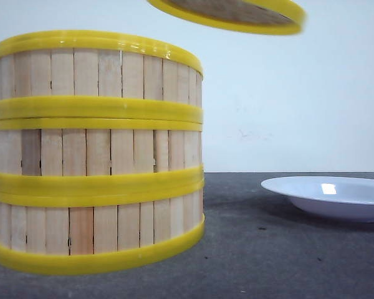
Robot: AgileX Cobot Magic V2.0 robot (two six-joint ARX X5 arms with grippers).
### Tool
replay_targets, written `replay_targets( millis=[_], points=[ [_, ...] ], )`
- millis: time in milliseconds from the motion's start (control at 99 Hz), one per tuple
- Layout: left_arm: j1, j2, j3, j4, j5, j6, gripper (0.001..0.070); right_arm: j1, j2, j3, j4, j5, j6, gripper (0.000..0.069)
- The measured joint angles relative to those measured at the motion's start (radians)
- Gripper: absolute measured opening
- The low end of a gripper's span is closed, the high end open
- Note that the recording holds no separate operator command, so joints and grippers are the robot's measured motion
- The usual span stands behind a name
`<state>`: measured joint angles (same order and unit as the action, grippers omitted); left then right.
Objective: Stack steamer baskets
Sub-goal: 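Lift the woven lid off the white plate toward the stack, then lower the lid onto the top basket and release it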
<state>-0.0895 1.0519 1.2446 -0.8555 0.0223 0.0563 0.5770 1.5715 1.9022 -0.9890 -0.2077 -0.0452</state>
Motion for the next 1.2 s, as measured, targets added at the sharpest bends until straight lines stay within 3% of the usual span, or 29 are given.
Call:
replay_targets(
  millis=[394,1202],
  points=[
    [0.035,0.000,0.000,0.000,-0.004,0.000,0.0298,0.189,0.141,0.035,0.005,0.000,0.000,0.0052],
    [0.037,0.000,0.000,-0.002,-0.004,0.000,0.0298,0.267,0.206,0.035,0.022,0.001,0.000,0.0052]
  ],
)
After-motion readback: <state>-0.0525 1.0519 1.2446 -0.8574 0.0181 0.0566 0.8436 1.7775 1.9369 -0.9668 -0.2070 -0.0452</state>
